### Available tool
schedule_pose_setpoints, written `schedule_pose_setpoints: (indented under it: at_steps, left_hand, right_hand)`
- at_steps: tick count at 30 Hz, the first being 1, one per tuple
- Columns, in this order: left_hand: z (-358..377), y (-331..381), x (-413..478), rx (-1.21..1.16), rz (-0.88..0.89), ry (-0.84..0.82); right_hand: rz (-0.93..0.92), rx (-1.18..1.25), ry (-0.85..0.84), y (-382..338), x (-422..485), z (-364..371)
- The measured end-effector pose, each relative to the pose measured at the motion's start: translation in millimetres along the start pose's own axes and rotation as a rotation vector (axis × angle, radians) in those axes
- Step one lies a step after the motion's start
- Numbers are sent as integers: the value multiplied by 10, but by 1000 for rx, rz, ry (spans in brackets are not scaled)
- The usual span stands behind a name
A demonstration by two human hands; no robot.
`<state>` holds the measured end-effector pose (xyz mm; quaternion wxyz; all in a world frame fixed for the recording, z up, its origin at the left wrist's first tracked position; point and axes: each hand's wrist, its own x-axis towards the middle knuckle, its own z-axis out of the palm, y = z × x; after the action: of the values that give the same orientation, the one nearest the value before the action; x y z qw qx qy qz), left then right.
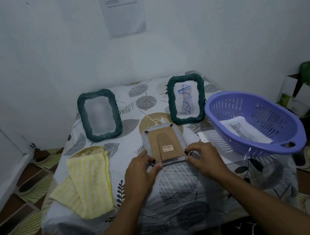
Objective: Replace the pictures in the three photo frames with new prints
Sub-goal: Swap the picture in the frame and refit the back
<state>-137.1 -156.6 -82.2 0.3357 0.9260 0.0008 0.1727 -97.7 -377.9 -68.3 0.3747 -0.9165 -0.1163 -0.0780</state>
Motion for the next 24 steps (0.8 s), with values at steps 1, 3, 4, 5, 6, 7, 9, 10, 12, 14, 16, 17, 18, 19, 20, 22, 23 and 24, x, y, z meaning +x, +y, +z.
schedule_pose_setpoints:
  at_steps: [1, 3, 4, 5, 6, 7, 9, 10, 12, 14, 16, 17, 18, 19, 20, 22, 23, 24]
  left_hand:
    - [-2, 0, 1, 5, 2, -2]
    - [-6, 1, -2, 13, 12, -4]
    - [-6, 3, -7, 16, 18, -3]
    - [-8, 7, -10, 21, 23, -2]
    - [-11, 11, -12, 31, 29, -3]
    - [-12, 14, -11, 41, 34, -4]
    - [-14, 17, -9, 41, 38, -6]
    - [-16, 17, -12, 35, 36, -8]
    - [-12, 18, -17, 25, 29, -2]
    - [-23, 17, -10, -9, 10, 12]
    - [-45, 26, 33, -54, 4, 15]
    - [-59, 39, 65, -63, 9, 11]
    - [-69, 55, 99, -57, 13, 8]
    - [-70, 75, 139, -41, 15, 9]
    - [-60, 100, 181, -23, 11, 9]
    - [-18, 172, 269, -6, -6, -7]
    - [9, 219, 313, -9, -15, -20]
    - [39, 268, 356, -18, -23, -33]
  right_hand:
    - [2, 7, -5, 1, 0, 1]
    - [1, 17, -18, 5, 1, -3]
    - [0, 17, -24, 8, 0, -6]
    - [-4, 12, -29, 12, -3, -10]
    - [-11, 3, -32, 15, -6, -13]
    - [-20, -7, -32, 18, -12, -13]
    - [-34, -19, -24, 21, -20, -14]
    - [-38, -24, -23, 21, -21, -16]
    - [-39, -49, -44, 20, -7, -25]
    - [-25, -80, -77, 8, 32, -27]
    - [12, -76, -71, -7, 91, -25]
    - [34, -60, -56, -16, 128, -23]
    - [61, -37, -41, -28, 170, -22]
    - [90, -10, -31, -46, 212, -19]
    - [116, 11, -28, -64, 256, -13]
    - [138, 23, -26, -103, 342, 12]
    - [145, 26, -21, -121, 385, 30]
    - [157, 38, -13, -140, 421, 48]
